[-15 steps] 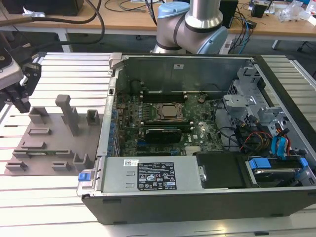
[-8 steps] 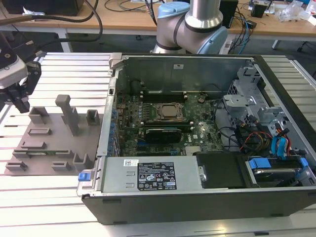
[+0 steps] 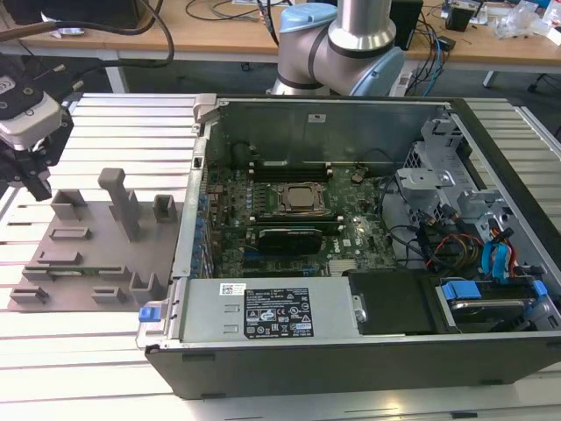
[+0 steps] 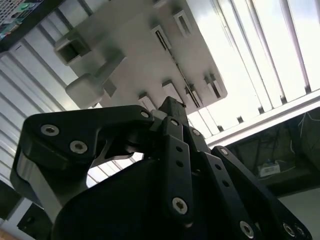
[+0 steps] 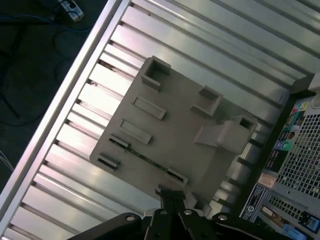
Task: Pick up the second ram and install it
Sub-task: 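Pick up the second ram and move it above second insertion slot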
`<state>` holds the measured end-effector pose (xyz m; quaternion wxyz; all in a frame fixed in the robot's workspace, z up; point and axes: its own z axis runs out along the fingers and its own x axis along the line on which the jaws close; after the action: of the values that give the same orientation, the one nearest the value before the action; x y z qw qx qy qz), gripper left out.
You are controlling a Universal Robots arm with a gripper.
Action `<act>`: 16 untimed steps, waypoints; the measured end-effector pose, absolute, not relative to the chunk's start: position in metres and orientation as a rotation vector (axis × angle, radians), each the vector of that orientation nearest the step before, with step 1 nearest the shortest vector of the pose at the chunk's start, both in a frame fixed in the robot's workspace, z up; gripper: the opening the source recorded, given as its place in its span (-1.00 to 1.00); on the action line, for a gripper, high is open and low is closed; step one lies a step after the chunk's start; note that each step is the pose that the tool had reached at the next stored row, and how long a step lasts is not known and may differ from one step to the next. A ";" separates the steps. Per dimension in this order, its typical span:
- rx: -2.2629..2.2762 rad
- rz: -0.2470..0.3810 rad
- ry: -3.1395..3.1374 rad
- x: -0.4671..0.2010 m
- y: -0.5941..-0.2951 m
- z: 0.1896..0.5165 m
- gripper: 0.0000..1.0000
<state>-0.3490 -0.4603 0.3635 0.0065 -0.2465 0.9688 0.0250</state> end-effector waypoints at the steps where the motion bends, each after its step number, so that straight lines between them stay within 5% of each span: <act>1: -0.795 0.078 3.025 -0.349 -0.460 0.363 -0.80; 16: -1.055 0.080 2.949 -0.349 -0.460 0.363 -0.80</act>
<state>-0.3490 -0.4603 0.3635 0.0041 -0.3368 0.9412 0.0255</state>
